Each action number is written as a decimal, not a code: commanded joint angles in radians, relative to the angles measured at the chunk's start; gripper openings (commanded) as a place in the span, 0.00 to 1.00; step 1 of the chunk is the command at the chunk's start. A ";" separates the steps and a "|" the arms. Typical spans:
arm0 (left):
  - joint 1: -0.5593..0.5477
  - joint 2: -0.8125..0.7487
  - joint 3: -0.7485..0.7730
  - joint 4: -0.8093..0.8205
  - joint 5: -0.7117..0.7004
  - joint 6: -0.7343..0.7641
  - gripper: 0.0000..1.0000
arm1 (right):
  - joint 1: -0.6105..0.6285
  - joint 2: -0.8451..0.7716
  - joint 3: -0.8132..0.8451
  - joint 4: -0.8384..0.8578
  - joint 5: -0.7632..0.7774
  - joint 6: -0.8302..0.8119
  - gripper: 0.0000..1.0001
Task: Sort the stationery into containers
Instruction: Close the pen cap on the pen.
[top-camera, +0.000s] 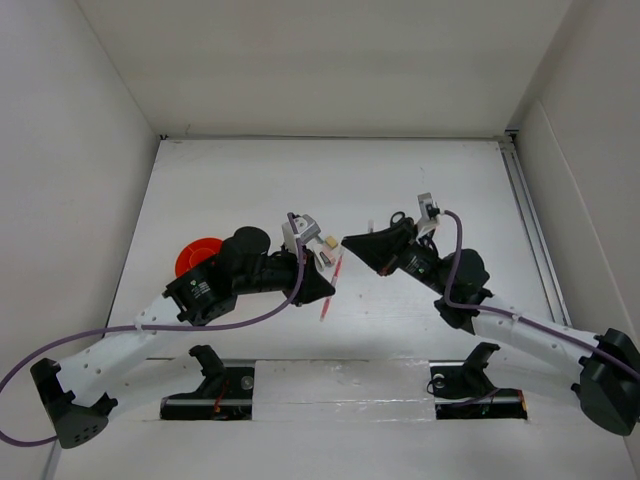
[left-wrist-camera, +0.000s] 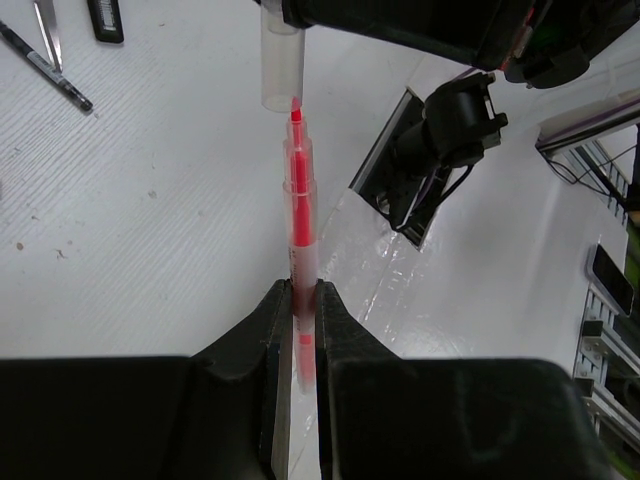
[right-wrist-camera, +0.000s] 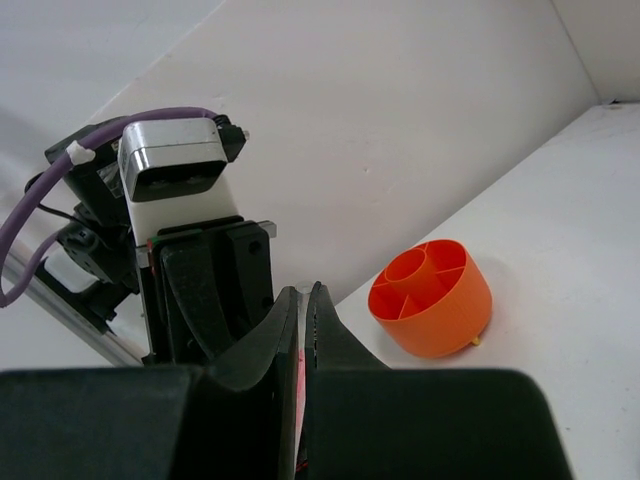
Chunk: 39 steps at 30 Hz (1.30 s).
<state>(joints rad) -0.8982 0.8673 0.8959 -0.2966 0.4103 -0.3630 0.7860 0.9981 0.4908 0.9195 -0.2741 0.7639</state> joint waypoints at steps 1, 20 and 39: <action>0.004 -0.021 -0.006 0.043 0.004 0.016 0.00 | 0.015 0.010 -0.006 0.074 -0.014 0.011 0.00; 0.004 -0.030 -0.006 0.043 -0.062 0.007 0.00 | 0.053 0.028 -0.024 0.074 0.016 0.020 0.00; 0.004 -0.048 -0.006 0.062 -0.111 -0.011 0.00 | 0.099 0.077 -0.043 0.128 0.092 0.026 0.00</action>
<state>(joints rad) -0.8967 0.8482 0.8917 -0.3046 0.3206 -0.3653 0.8654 1.0653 0.4549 1.0004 -0.1833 0.8078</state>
